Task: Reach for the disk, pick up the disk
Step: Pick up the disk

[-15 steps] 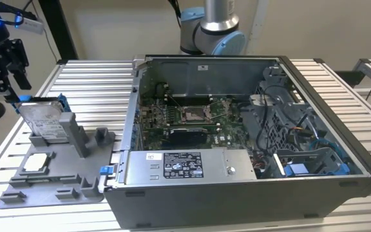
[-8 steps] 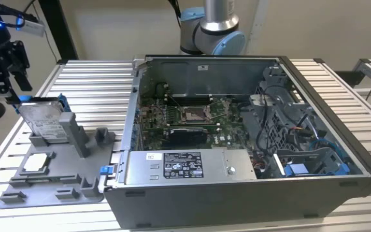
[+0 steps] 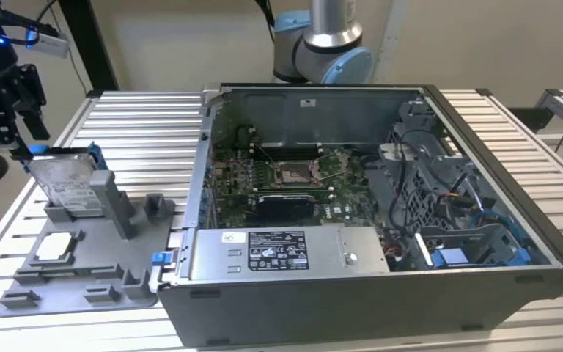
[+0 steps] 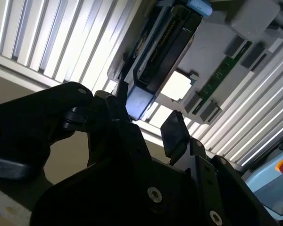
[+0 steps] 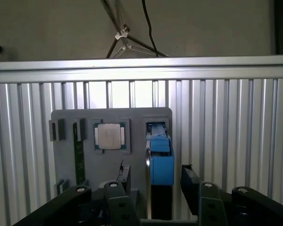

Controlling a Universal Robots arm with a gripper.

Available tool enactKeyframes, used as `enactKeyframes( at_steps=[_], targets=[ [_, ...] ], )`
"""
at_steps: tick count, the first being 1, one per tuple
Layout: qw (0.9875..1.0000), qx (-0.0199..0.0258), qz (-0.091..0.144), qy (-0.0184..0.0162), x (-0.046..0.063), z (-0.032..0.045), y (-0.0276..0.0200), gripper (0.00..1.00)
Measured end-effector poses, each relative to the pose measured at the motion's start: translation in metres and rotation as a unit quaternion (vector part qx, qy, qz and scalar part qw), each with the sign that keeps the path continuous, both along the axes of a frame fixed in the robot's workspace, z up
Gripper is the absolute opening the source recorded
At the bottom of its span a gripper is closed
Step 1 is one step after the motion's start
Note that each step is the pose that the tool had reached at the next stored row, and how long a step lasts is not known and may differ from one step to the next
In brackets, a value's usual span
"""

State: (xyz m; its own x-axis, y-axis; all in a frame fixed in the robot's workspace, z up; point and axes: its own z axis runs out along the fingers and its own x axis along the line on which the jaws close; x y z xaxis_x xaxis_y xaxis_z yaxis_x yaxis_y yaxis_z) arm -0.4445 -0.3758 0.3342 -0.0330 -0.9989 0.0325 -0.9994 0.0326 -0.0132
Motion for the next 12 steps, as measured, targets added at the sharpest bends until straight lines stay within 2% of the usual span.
enactKeyframes(
  at_steps=[7, 12],
  targets=[
    [1.0000, 0.0000, 0.000, -0.0001, -0.0001, -0.0044, 0.0001, 1.00],
    [1.0000, 0.0000, 0.000, 0.0000, -0.0029, -0.0073, 0.0038, 1.00]
  ],
)
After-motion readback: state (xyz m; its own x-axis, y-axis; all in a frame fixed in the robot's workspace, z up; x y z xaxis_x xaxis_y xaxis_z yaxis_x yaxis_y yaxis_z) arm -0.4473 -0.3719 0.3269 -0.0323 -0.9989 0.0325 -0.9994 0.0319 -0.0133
